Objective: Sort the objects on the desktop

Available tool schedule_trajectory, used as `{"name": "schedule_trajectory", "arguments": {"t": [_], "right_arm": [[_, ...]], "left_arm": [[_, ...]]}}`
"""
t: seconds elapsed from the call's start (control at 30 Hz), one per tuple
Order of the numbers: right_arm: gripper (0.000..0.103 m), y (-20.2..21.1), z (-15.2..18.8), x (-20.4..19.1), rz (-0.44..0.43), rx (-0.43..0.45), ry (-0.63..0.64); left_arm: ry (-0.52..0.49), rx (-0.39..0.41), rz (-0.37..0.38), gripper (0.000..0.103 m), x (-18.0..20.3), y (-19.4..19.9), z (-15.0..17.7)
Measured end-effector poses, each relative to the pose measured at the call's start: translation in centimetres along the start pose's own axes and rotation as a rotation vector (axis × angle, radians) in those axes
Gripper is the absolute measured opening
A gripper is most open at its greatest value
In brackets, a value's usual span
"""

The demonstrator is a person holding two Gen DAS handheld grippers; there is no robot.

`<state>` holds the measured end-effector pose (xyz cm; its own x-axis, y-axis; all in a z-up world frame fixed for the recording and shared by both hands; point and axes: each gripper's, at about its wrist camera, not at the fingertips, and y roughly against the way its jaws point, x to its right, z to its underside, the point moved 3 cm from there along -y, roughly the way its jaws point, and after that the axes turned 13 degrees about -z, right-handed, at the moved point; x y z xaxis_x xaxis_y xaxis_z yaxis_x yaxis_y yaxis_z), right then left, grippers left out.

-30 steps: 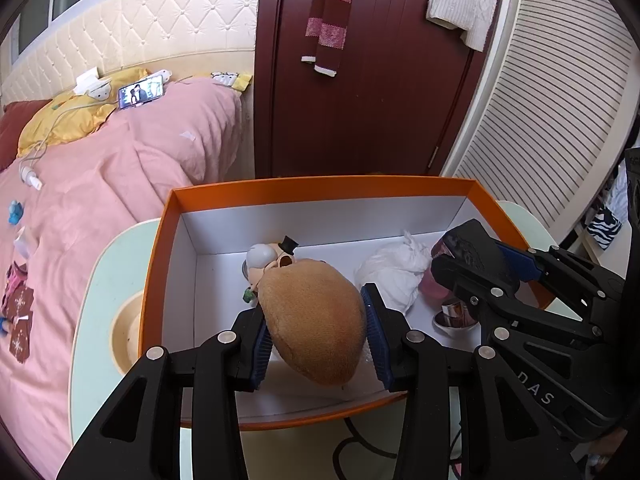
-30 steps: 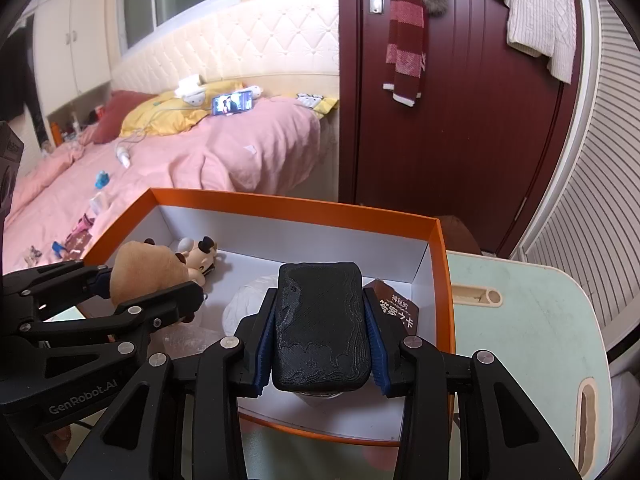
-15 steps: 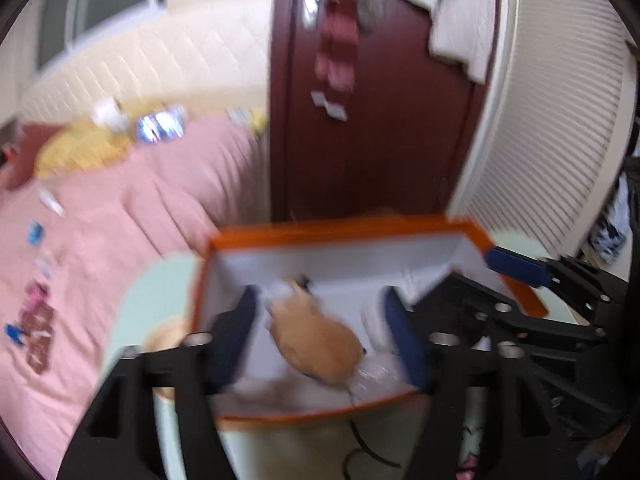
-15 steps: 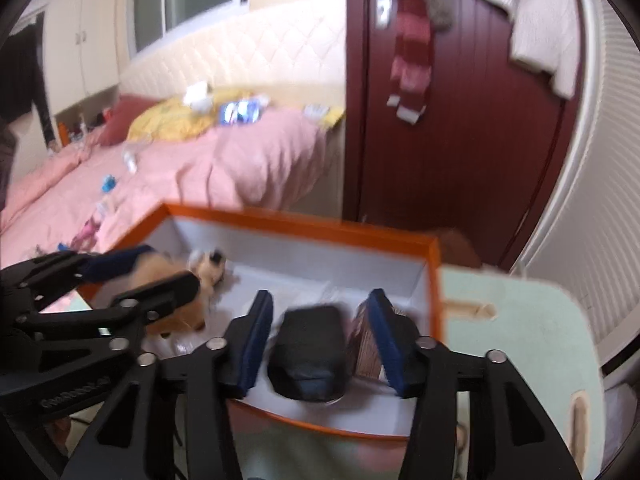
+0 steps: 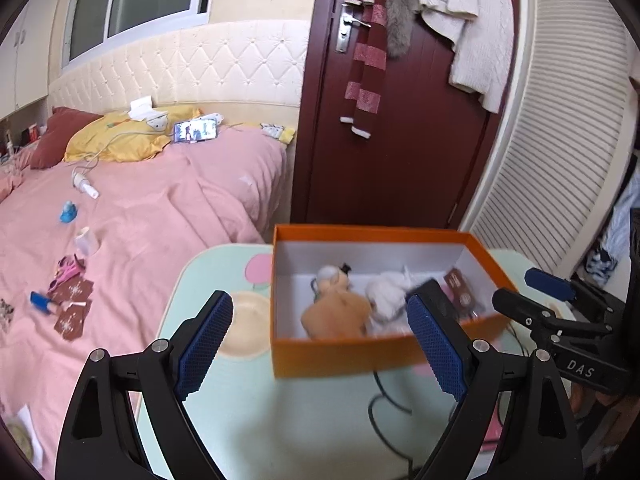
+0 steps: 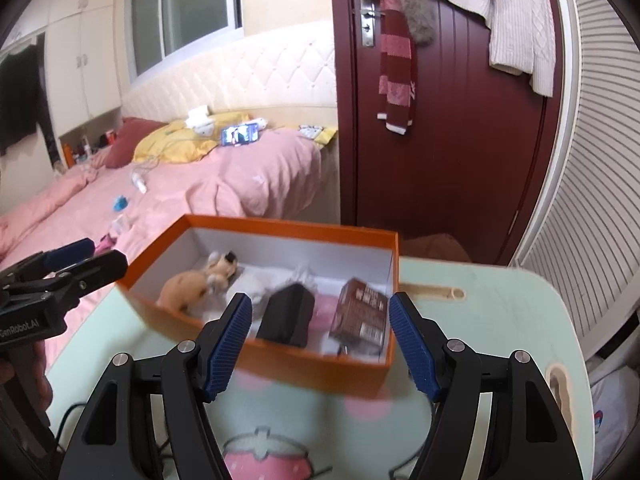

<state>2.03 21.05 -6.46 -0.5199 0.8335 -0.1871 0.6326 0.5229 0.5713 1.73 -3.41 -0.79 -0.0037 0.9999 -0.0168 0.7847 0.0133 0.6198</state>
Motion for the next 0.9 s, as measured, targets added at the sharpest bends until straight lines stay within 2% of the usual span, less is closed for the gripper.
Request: {"name": "schedule_trajectory", "arguments": {"t": [0.13,0.23,0.4,0.53,0.6,0.67,0.73,0.8,0.9], "right_arm": [[0.071,0.8,1.5,-0.6,0.004,-0.026,-0.011],[0.071,0.5,3.2,-0.8,0.016,-0.066,-0.032],[0.071,-1.0,5.5,-0.3,0.078,-0.149,-0.072],[0.071,-2.1,6.6,0.2,0.090,-0.193,-0.106],[0.078,-2.5,7.2,0.5,0.095,-0.210,-0.121],[0.081,-2.6,7.4,0.4,0.102,-0.211,-0.113],[0.084,-2.7,7.5,0.5,0.101,-0.212,-0.118],[0.093,-2.8,7.5,0.7,0.098,-0.215,-0.123],[0.094,-2.8,7.6,0.7,0.097,-0.219,-0.121]], "left_arm": [[-0.057,-0.045,0.009,0.089,1.4,-0.1,1.9],[-0.104,-0.113,-0.008,0.089,2.5,-1.4,3.7],[-0.071,-0.238,-0.022,0.089,3.2,-4.3,5.6],[-0.060,-0.253,-0.057,0.090,3.4,-4.9,6.4],[-0.078,-0.256,-0.080,0.091,3.7,-5.0,6.5],[-0.073,-0.265,-0.101,0.102,3.5,-5.3,6.5],[-0.068,-0.275,-0.122,0.103,3.4,-5.6,6.5],[-0.063,-0.283,-0.142,0.103,3.2,-5.9,6.6],[-0.060,-0.282,-0.144,0.103,3.1,-5.8,6.6]]}}
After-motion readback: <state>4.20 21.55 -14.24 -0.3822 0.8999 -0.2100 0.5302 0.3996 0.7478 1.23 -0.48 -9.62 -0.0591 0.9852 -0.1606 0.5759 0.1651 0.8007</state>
